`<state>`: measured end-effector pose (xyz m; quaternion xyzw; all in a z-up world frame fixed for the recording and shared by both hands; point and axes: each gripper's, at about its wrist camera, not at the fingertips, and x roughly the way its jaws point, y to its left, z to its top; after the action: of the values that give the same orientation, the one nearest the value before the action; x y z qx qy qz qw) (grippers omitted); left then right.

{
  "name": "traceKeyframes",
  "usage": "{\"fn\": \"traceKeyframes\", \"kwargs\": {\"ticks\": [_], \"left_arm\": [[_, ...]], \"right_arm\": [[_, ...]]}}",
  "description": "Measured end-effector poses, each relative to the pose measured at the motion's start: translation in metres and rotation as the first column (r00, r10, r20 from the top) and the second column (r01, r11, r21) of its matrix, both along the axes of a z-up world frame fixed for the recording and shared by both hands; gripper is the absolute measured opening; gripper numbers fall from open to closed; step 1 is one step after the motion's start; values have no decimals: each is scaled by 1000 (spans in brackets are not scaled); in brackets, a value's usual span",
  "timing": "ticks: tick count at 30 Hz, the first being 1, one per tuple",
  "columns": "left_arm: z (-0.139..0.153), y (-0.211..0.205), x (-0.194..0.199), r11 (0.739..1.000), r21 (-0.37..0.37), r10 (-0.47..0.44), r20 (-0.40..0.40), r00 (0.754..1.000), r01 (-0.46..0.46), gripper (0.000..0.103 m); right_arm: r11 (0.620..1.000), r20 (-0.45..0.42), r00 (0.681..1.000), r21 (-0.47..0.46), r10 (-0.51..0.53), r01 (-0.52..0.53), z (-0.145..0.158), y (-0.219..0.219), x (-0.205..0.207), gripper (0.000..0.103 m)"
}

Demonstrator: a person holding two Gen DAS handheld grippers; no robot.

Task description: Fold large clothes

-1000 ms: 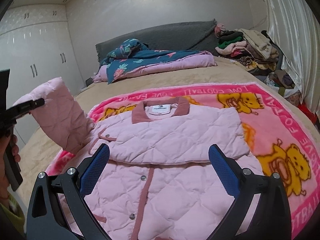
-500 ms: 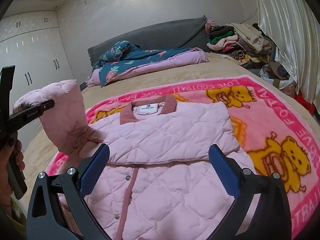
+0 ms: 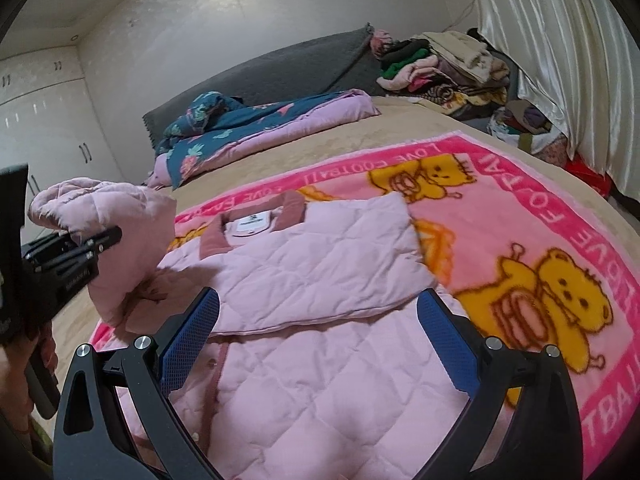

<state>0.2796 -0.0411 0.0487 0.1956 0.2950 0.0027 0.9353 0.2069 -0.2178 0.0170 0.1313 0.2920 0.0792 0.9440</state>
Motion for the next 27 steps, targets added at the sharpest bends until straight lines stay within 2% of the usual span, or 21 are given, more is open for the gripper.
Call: {"fn": "traceKeyframes", "kwargs": {"ticks": [5, 11, 17, 22, 23, 24, 27], "left_arm": [[-22, -19, 5, 998, 25, -47, -65, 997, 49, 11], [-45, -34, 8, 996, 11, -82, -110, 991, 84, 11], [-60, -41, 13, 993, -69, -106, -145, 984, 97, 13], [-79, -54, 12, 992, -26, -125, -170, 978, 122, 16], [-83, -55, 11, 992, -16, -124, -174, 977, 123, 18], [-85, -56, 10, 993, -10, -122, -180, 976, 122, 25], [-94, -55, 6, 993, 22, -106, -200, 974, 113, 56]], "right_arm": [[999, -19, 999, 1, -38, 38, -8, -16, 5, 99], [995, -45, 994, 13, -102, 103, -17, -40, 9, 99], [989, -60, 988, 11, -145, 146, -24, -57, 10, 99], [987, -69, 985, 4, -160, 161, -27, -62, 12, 99], [987, -69, 985, 1, -160, 160, -27, -61, 13, 99], [987, -70, 985, -2, -160, 160, -28, -60, 13, 99], [988, -76, 985, -1, -155, 155, -28, -59, 14, 99]]}}
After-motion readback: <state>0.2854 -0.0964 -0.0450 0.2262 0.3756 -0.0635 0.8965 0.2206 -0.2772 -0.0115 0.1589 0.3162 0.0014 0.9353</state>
